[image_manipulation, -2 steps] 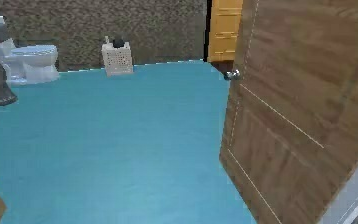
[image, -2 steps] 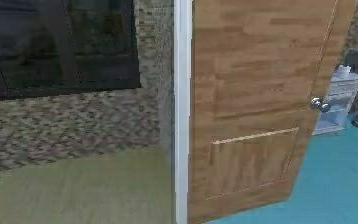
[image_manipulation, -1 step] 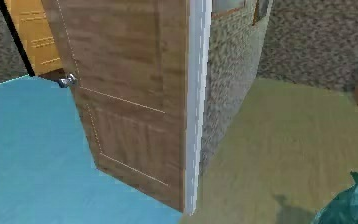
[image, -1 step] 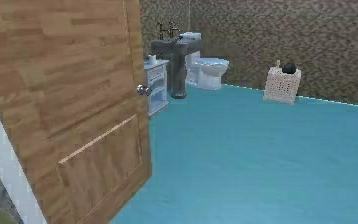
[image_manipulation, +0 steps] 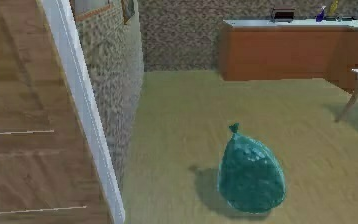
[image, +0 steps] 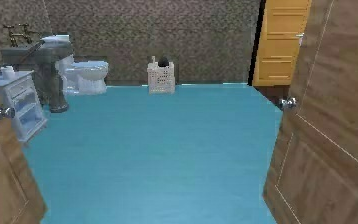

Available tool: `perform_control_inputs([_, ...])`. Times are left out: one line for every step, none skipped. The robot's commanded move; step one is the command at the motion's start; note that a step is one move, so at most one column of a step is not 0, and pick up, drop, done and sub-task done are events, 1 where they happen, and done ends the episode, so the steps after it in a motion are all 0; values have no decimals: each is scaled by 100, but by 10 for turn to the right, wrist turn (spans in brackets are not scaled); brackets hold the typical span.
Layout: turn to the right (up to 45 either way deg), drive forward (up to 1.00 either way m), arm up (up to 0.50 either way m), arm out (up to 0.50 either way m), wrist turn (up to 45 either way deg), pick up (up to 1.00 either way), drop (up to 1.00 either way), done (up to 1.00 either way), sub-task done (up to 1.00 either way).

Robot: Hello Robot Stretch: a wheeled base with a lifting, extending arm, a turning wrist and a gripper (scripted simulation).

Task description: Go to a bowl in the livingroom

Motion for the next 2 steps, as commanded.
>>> perform_control_inputs([0, 100, 0, 0, 0, 0, 0, 0, 0])
perform_control_inputs([60, 0, 0, 0, 0, 0, 0, 0, 0])
